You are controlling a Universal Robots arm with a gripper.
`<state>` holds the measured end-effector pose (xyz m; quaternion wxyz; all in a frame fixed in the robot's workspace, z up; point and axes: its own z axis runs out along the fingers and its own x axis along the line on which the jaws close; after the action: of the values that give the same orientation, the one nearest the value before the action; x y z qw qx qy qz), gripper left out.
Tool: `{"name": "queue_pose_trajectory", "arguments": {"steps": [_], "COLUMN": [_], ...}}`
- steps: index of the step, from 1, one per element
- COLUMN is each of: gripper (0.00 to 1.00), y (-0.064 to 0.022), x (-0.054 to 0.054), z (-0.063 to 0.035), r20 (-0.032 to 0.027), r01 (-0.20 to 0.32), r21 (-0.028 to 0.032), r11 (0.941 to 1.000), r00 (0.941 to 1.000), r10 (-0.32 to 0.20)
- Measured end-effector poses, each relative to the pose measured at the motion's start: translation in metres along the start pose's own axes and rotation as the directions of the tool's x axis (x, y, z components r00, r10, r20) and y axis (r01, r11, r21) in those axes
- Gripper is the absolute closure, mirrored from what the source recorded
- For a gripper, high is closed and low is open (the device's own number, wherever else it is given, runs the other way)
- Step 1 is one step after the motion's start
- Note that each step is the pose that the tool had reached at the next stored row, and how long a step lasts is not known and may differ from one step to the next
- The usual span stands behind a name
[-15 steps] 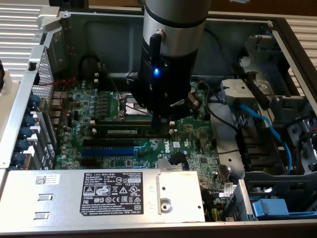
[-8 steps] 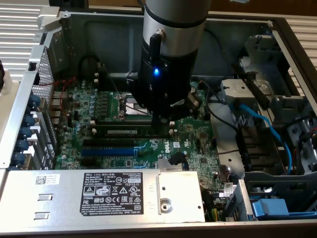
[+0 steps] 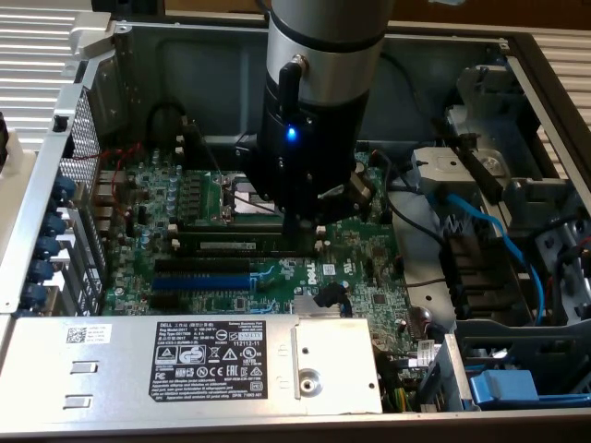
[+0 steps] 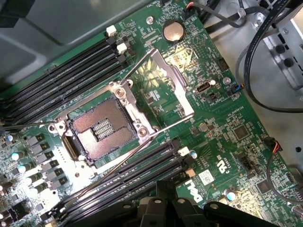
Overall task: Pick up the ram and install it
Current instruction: 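Press down the ram until it locks into place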
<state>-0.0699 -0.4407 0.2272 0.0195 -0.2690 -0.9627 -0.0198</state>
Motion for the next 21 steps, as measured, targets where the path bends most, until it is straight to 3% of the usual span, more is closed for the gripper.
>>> {"name": "queue_pose_trajectory", "arguments": {"steps": [12,17,21], "gripper": [0.89,0.89,0.89], "y": [0.0004,-0.0009,-0.0003], "x": [0.002,0.006,0.011], "z": [-0.0191,-0.0237,-0.034], "r20": [0.0002,0.0002,0.0004], "r01": [0.0,0.0,0.0], "r21": [0.0009,0.0007,0.0013], "r11": [1.0,1.0,1.0], "r00": [1.0,1.0,1.0], "r10": [0.0,0.0,0.0]}}
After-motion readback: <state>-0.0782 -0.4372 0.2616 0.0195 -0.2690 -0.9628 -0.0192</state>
